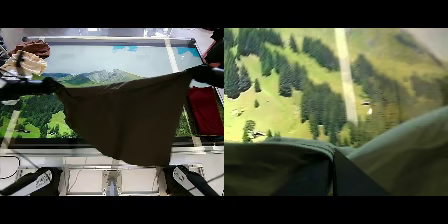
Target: Fold the shirts.
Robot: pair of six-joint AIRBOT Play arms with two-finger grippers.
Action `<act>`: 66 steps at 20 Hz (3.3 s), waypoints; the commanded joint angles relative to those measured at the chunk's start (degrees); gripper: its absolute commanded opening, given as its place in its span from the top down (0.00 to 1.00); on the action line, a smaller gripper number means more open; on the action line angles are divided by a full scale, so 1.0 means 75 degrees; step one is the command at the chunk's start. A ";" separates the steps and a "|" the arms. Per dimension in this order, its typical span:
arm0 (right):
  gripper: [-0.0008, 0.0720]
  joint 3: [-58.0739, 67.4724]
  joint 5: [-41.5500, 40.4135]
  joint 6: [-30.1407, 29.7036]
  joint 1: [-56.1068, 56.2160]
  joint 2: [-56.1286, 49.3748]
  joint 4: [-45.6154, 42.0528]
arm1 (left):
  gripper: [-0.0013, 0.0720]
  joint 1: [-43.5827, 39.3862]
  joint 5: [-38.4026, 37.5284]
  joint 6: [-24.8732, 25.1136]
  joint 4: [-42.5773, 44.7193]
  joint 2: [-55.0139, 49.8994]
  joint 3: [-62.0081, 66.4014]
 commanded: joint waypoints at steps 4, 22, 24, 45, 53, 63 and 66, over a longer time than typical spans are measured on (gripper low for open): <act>0.98 -0.0125 -0.3771 -0.0111 0.1623 -0.3077 0.0233 | 0.97 -0.1297 0.2696 -0.0029 -0.0379 -0.3526 0.1816; 0.48 0.2148 0.1014 0.1405 -0.1110 -0.0912 -0.3759 | 0.03 0.1816 -0.1035 -0.0294 0.0274 -0.1227 0.1332; 0.48 0.1014 0.1064 0.1349 -0.1915 -0.0259 -0.3241 | 0.03 0.2206 -0.0804 0.0163 -0.0184 -0.0877 -0.0192; 0.48 -0.1929 0.2139 -0.0533 -0.3069 -0.0472 0.0271 | 0.14 0.1413 -0.0134 0.2384 0.0082 -0.2838 -0.0918; 0.48 -0.2547 0.3098 -0.0259 -0.3072 -0.0134 -0.0618 | 0.96 0.1134 -0.0656 0.2387 -0.0385 -0.2955 -0.0912; 0.48 -0.5968 0.2914 0.1081 -0.4301 -0.0662 -0.1638 | 0.96 0.1122 -0.0842 0.2460 -0.0391 -0.2935 -0.0912; 0.48 -0.5980 0.2553 0.1093 -0.4106 -0.0973 -0.1300 | 0.96 0.1122 -0.0839 0.2597 -0.0391 -0.2935 -0.0912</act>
